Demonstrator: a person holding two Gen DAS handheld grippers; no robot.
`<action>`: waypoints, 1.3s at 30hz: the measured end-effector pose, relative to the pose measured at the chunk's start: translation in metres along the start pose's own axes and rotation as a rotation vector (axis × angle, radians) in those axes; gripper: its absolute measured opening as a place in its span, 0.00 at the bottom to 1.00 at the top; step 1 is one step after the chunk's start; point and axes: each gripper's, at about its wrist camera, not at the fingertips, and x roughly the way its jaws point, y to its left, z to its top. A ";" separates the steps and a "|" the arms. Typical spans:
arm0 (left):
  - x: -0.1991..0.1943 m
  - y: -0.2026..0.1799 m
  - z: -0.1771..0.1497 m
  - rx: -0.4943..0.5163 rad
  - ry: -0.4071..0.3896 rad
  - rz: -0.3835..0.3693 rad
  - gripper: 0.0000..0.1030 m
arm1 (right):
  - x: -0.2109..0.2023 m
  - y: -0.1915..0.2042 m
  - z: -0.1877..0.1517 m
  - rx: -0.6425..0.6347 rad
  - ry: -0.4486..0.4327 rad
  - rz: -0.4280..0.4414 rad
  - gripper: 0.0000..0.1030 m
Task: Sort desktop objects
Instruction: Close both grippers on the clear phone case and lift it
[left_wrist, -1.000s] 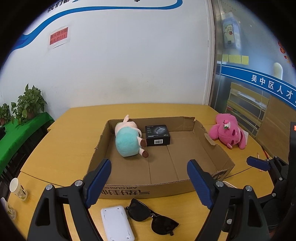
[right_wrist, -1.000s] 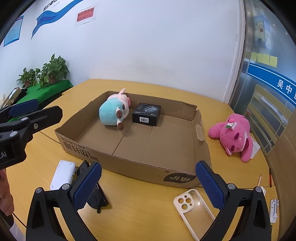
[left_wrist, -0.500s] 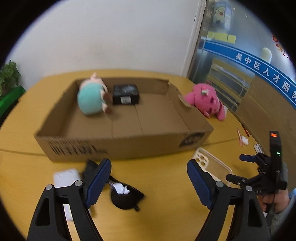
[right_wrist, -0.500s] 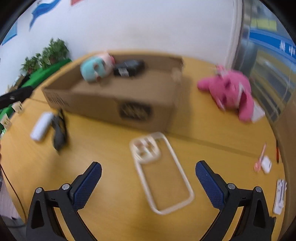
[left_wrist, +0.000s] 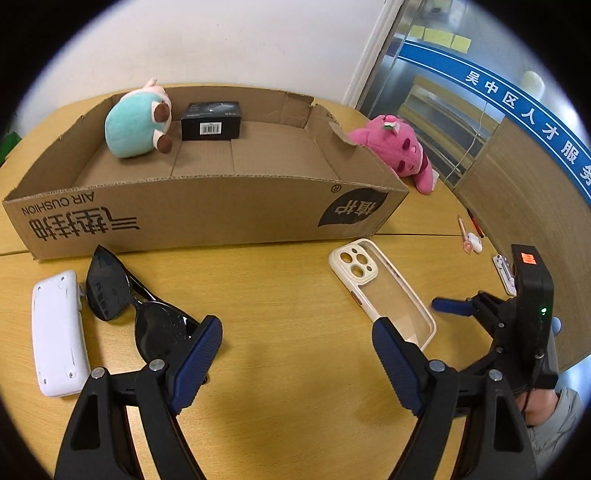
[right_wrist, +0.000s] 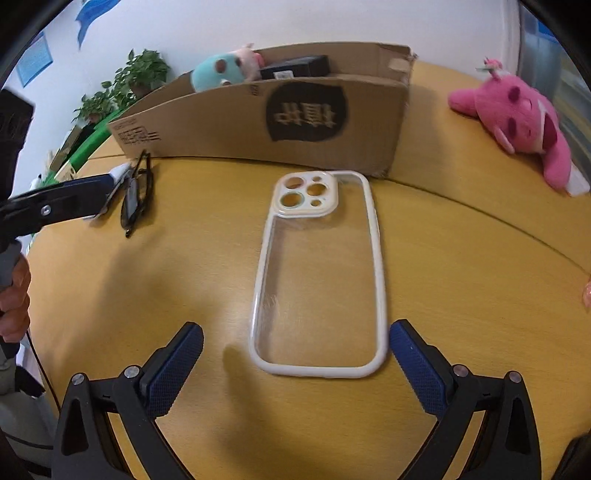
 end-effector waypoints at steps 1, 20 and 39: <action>0.003 0.001 0.001 -0.006 0.007 -0.006 0.80 | 0.000 0.003 0.000 -0.006 -0.002 -0.048 1.00; 0.046 -0.012 -0.019 -0.042 0.231 -0.239 0.78 | -0.025 0.093 -0.044 0.050 -0.042 -0.050 0.77; 0.030 -0.010 -0.004 -0.083 0.189 -0.379 0.29 | -0.050 0.151 -0.046 0.172 -0.131 -0.011 0.77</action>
